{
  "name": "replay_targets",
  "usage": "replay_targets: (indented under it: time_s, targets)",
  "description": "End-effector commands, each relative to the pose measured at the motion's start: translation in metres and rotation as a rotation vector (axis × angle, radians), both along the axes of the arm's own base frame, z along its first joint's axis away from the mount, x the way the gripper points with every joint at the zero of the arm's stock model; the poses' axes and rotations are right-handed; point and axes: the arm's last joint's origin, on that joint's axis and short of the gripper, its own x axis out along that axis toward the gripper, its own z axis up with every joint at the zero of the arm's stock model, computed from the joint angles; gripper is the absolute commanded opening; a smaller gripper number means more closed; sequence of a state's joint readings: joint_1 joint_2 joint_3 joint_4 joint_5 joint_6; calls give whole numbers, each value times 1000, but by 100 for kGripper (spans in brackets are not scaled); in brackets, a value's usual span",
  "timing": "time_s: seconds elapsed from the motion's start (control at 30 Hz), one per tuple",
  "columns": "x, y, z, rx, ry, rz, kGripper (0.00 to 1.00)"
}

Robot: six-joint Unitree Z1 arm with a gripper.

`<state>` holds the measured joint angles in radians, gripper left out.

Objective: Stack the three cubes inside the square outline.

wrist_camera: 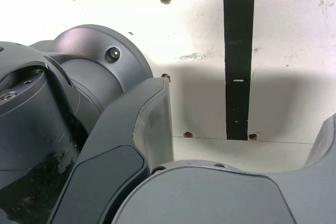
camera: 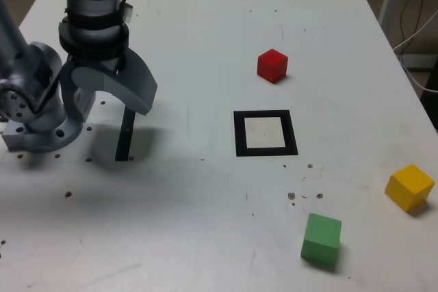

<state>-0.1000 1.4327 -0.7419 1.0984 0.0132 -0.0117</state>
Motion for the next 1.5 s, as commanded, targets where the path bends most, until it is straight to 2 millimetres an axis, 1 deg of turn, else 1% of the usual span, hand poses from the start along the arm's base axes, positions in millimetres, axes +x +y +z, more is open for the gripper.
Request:
replay_targets:
  time_s: [0.0,0.47,0.83,1.1,1.47]
  targets:
    - [-1,0,0,-1,0,1,99]
    - [-1,0,0,-1,3,-1,99]
    - [7,-1,4,1,-21,-10,99]
    - [28,-2,12,9,-43,-26,99]
    - [74,0,28,33,-55,-62,99]
